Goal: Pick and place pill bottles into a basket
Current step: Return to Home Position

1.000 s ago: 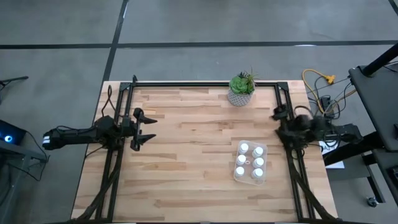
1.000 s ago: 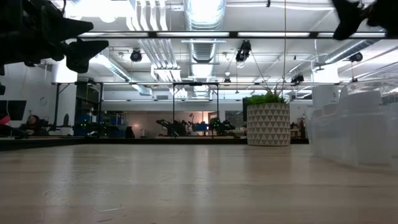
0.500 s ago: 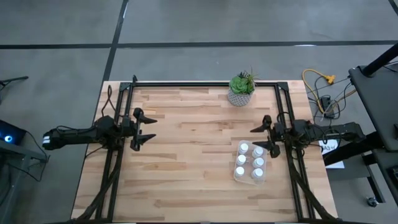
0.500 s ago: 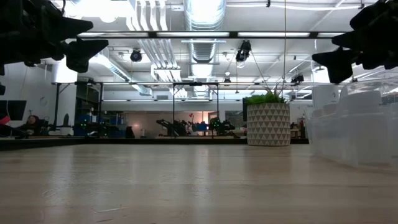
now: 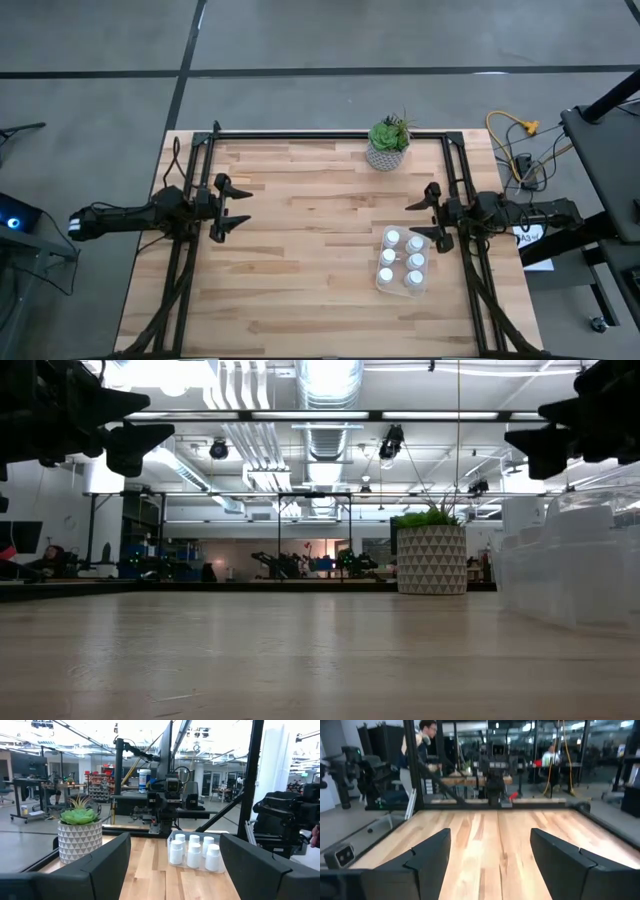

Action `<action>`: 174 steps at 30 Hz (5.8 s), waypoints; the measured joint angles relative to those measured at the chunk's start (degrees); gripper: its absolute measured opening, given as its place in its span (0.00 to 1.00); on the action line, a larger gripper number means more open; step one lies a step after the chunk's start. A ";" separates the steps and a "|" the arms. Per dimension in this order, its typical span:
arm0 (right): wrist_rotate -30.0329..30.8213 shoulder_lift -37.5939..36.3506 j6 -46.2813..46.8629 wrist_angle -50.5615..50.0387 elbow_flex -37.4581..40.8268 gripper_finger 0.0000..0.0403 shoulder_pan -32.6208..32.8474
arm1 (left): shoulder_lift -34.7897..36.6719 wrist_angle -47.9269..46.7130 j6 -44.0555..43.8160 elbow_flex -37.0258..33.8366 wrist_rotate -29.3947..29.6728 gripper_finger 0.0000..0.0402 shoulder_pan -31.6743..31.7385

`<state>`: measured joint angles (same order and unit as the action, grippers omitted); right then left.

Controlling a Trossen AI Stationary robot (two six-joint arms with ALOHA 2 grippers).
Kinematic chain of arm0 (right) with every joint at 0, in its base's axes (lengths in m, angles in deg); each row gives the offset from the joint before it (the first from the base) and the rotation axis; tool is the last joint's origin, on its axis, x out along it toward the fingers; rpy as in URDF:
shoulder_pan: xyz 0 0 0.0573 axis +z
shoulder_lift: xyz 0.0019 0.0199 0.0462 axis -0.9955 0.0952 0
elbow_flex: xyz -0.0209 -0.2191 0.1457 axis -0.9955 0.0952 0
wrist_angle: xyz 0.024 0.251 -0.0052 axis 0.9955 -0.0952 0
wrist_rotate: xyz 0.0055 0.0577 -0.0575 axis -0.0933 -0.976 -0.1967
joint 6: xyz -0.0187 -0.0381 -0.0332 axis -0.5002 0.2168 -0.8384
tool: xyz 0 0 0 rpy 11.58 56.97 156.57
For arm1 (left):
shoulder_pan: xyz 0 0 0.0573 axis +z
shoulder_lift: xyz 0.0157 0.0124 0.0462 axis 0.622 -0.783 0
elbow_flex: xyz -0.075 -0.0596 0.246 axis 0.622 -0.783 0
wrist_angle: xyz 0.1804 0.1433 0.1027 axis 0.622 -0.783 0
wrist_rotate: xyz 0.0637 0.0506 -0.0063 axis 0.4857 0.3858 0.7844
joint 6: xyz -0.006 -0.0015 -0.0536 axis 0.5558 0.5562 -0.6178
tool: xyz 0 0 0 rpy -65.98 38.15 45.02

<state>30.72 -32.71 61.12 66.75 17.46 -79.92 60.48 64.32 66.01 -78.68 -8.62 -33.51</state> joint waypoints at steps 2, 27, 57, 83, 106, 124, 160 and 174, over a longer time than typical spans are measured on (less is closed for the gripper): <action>0.08 0.11 0.66 -1.34 0.07 0.64 -0.02 | 0.06 -0.02 0.00 0.00 -0.02 0.72 0.00; 0.26 1.61 2.05 -1.56 0.07 0.66 -0.02 | 0.08 0.10 0.00 0.00 -0.02 0.72 0.02; 0.26 1.60 2.06 -1.55 0.06 0.66 -0.02 | 0.11 0.00 -0.01 0.00 -0.02 0.72 0.02; 0.24 1.61 1.98 -1.53 0.05 0.66 -0.02 | 0.13 -0.03 -0.01 0.00 0.00 0.72 0.01; 0.25 1.59 2.00 -1.53 0.05 0.66 -0.02 | 0.07 0.07 0.00 0.00 -0.01 0.72 0.00; 0.26 1.60 1.99 -1.53 0.05 0.63 -0.02 | 0.11 0.09 0.00 0.00 0.00 0.72 0.01; 0.24 1.61 2.00 -1.55 0.05 0.65 -0.02 | 0.07 0.07 -0.02 0.00 0.01 0.72 0.00; 0.26 1.61 2.00 -1.53 0.04 0.64 -0.02 | 0.03 0.04 0.00 0.00 0.00 0.72 0.00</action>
<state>30.98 -31.10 63.12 65.22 17.50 -79.94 60.51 64.36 66.01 -78.68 -8.62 -33.51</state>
